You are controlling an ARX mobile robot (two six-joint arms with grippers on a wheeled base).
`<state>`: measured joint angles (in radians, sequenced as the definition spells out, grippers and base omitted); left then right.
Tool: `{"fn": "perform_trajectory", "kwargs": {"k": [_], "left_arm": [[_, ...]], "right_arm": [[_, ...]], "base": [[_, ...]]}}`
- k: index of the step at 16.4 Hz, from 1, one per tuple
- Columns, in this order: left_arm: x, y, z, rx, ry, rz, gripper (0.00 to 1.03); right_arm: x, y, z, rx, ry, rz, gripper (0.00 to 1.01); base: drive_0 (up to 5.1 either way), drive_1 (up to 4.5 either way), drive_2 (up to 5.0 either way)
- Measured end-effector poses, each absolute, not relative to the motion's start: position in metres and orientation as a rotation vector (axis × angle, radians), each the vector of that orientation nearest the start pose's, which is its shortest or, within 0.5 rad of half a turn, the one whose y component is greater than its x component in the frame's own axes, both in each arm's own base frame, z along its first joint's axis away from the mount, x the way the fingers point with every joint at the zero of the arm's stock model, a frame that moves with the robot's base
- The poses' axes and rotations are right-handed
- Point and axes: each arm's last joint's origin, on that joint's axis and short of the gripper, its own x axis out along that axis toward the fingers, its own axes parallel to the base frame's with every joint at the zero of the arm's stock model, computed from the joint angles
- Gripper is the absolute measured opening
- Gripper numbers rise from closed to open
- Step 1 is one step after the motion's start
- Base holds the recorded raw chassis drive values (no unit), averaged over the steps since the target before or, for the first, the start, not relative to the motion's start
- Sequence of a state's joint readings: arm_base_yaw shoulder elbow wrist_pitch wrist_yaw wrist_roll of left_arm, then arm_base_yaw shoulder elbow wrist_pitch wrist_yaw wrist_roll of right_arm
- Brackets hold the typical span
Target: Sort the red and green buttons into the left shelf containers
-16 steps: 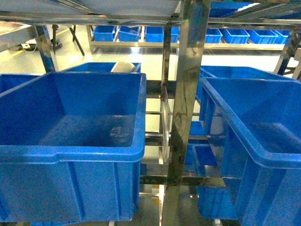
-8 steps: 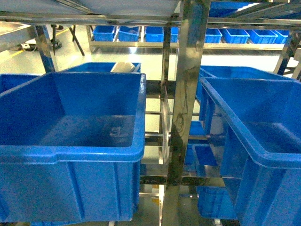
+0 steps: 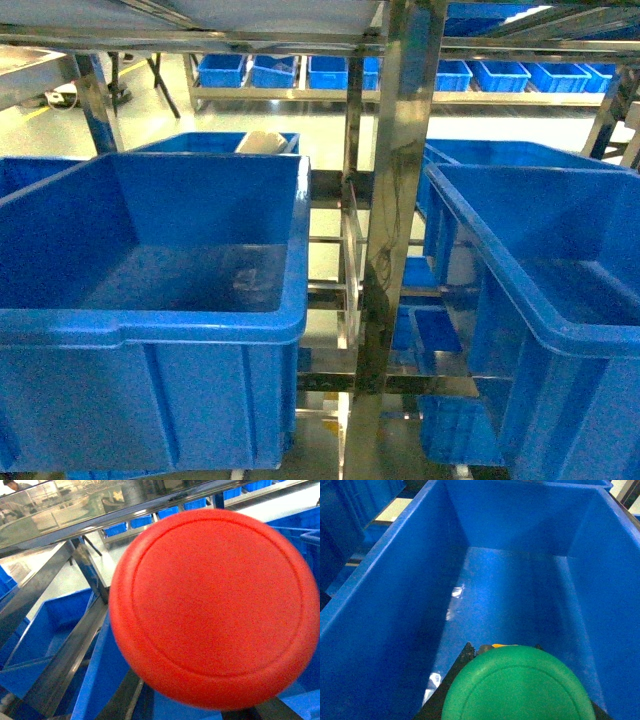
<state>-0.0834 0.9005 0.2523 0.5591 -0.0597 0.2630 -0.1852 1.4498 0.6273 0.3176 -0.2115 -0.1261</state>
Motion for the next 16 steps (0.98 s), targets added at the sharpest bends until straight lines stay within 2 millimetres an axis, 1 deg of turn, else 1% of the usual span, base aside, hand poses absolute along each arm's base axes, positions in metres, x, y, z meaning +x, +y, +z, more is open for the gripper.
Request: {"fn": "perform_trajectory", "kwargs": {"k": [4, 6, 9, 11, 13, 16], "left_arm": [[0.183, -0.014, 0.202, 0.269, 0.086, -0.035, 0.26], [0.183, -0.014, 0.202, 0.269, 0.085, -0.035, 0.26], [0.183, -0.014, 0.202, 0.269, 0.086, -0.035, 0.26], [0.183, -0.014, 0.202, 0.269, 0.086, -0.035, 0.26], [0.183, -0.014, 0.202, 0.269, 0.085, -0.035, 0.26], [0.183, -0.014, 0.202, 0.269, 0.086, -0.035, 0.26]], "right_arm": [[0.307, -0.053, 0.179, -0.053, 0.499, 0.063, 0.26], [0.321, -0.058, 0.171, -0.057, 0.529, 0.066, 0.26], [0.334, -0.074, 0.156, -0.064, 0.586, 0.039, 0.26], [0.345, -0.079, 0.152, -0.075, 0.6, 0.032, 0.26], [0.361, -0.084, 0.148, -0.062, 0.657, 0.043, 0.26], [0.386, -0.088, 0.128, -0.031, 0.796, 0.065, 0.26]], "base": [[0.0, 0.0, 0.0], [0.0, 0.0, 0.0], [0.0, 0.0, 0.0], [0.0, 0.0, 0.0], [0.0, 0.0, 0.0], [0.0, 0.0, 0.0]]}}
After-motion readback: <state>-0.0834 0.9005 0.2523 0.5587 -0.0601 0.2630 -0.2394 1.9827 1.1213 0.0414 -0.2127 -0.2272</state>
